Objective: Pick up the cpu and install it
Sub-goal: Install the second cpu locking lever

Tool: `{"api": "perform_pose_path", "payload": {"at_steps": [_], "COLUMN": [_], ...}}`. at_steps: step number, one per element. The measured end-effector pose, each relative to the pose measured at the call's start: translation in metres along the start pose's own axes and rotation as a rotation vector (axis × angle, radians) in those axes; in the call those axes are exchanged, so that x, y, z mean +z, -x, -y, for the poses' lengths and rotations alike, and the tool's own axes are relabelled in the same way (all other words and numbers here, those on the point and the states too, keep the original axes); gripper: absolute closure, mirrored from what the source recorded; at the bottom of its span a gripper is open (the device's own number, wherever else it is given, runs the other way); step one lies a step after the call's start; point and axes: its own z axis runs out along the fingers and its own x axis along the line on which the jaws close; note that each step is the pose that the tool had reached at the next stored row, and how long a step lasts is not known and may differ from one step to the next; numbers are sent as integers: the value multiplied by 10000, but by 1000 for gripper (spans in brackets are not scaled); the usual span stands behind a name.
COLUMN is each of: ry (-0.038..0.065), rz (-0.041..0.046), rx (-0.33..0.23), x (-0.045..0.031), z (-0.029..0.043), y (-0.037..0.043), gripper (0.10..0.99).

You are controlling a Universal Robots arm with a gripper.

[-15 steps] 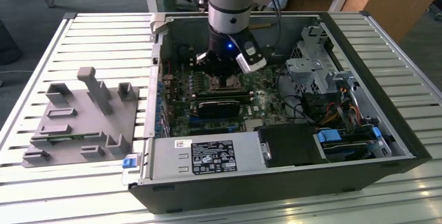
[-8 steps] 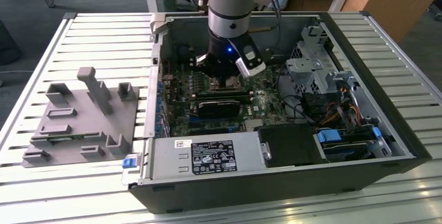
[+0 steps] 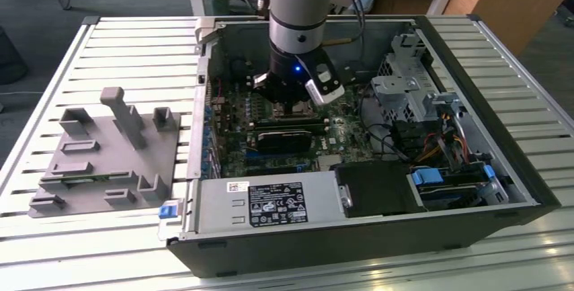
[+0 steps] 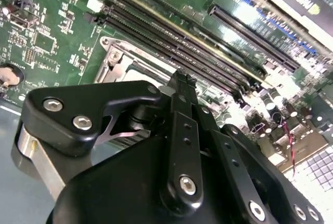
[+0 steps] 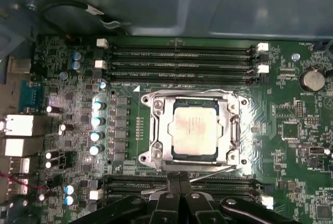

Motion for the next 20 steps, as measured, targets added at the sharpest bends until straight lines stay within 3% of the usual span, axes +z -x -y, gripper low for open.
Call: {"api": "perform_pose_path", "payload": {"at_steps": [5, 11, 14, 18, 20], "ry": [1, 9, 105, 349, 396], "rz": [0, -3, -2, 2, 3], "rx": [-1, -1, 0, -1, -1], "x": [10, 110, 145, 149, 147], "z": [20, 32, 39, 82, 110], "y": [-50, -60, -64, -87, -98], "gripper": [980, 980, 980, 980, 980]}}
